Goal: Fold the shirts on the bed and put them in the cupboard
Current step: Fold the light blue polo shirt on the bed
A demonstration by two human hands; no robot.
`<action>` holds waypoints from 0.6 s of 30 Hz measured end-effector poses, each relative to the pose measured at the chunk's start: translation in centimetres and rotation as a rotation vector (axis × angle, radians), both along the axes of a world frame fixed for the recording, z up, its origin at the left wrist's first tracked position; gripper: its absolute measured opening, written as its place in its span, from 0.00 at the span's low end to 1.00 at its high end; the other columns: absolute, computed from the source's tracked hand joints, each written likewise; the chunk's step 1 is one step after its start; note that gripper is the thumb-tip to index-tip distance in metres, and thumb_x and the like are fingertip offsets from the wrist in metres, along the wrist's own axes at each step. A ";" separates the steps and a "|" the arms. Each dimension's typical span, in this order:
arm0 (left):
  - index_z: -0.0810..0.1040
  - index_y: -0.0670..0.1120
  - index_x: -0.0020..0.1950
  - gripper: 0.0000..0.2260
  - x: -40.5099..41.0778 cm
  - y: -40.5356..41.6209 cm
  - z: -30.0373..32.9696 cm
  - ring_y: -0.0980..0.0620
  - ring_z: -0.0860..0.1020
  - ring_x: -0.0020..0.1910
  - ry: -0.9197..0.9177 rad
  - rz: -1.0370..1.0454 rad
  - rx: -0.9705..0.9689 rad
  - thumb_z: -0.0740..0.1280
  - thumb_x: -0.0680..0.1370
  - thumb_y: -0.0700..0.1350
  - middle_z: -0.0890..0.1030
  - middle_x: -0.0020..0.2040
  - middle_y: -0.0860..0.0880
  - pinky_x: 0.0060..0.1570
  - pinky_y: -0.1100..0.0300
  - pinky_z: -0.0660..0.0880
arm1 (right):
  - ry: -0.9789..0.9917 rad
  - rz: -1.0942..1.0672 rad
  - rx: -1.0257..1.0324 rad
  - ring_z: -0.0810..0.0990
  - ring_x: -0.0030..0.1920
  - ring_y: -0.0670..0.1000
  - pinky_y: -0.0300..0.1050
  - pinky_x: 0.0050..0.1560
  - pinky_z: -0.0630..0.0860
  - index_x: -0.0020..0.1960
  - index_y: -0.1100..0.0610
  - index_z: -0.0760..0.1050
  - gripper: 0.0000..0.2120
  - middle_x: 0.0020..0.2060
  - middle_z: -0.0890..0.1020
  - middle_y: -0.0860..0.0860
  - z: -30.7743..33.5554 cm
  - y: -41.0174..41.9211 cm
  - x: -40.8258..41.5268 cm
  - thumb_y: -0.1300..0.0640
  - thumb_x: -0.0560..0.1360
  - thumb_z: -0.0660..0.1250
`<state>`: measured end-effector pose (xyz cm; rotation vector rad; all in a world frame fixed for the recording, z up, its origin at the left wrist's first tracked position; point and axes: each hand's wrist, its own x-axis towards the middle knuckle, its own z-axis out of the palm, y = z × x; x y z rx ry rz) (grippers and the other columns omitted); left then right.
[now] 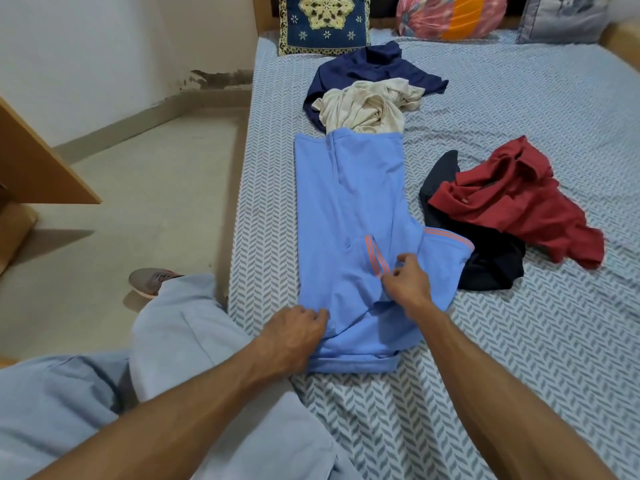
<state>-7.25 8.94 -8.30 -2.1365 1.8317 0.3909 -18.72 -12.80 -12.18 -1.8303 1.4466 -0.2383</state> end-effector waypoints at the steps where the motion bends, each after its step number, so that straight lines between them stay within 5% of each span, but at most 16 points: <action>1: 0.69 0.43 0.68 0.26 0.1 -0.2 0.0 0.39 0.77 0.56 0.000 -0.050 -0.050 0.69 0.72 0.50 0.77 0.57 0.43 0.50 0.48 0.73 | 0.021 0.031 -0.024 0.81 0.57 0.61 0.54 0.58 0.76 0.70 0.56 0.69 0.26 0.52 0.85 0.59 0.1 -0.1 -0.2 0.50 0.75 0.70; 5: 0.77 0.45 0.42 0.17 1.6 -1.9 -0.5 0.42 0.75 0.44 0.109 -0.196 -0.346 0.64 0.63 0.56 0.75 0.42 0.45 0.41 0.51 0.74 | -0.055 -0.043 -0.255 0.80 0.57 0.60 0.53 0.60 0.73 0.64 0.57 0.75 0.18 0.52 0.84 0.55 1.4 -1.4 -1.9 0.54 0.75 0.69; 8: 0.79 0.41 0.49 0.20 1.4 -4.7 -0.5 0.40 0.76 0.51 0.224 -0.163 -0.435 0.64 0.67 0.55 0.78 0.50 0.42 0.49 0.48 0.77 | -0.073 -0.268 -0.456 0.77 0.58 0.64 0.54 0.59 0.71 0.60 0.59 0.76 0.17 0.55 0.80 0.60 2.6 -2.9 -4.3 0.56 0.73 0.71; 12: 0.80 0.39 0.52 0.26 -0.4 -9.1 -1.4 0.38 0.79 0.53 0.489 0.000 -0.337 0.60 0.66 0.58 0.81 0.51 0.40 0.55 0.48 0.75 | -0.069 -0.538 -0.042 0.77 0.59 0.64 0.58 0.61 0.75 0.59 0.62 0.74 0.29 0.58 0.77 0.63 0.8 -7.6 -6.9 0.48 0.67 0.78; 15: 0.81 0.43 0.51 0.29 -1.2 -11.1 -2.0 0.42 0.76 0.54 0.474 0.061 -0.161 0.55 0.64 0.61 0.80 0.48 0.44 0.57 0.49 0.69 | -0.375 -0.607 0.281 0.80 0.42 0.57 0.51 0.40 0.78 0.39 0.61 0.77 0.12 0.40 0.80 0.60 0.4 -9.2 -7.5 0.57 0.68 0.79; 18: 0.79 0.48 0.65 0.31 -0.9 -11.6 -2.0 0.44 0.72 0.57 0.435 0.043 -0.062 0.57 0.66 0.57 0.77 0.53 0.44 0.57 0.54 0.61 | -0.502 -0.690 0.222 0.74 0.37 0.53 0.51 0.37 0.75 0.33 0.57 0.75 0.07 0.33 0.75 0.54 1.6 -9.2 -7.6 0.61 0.67 0.72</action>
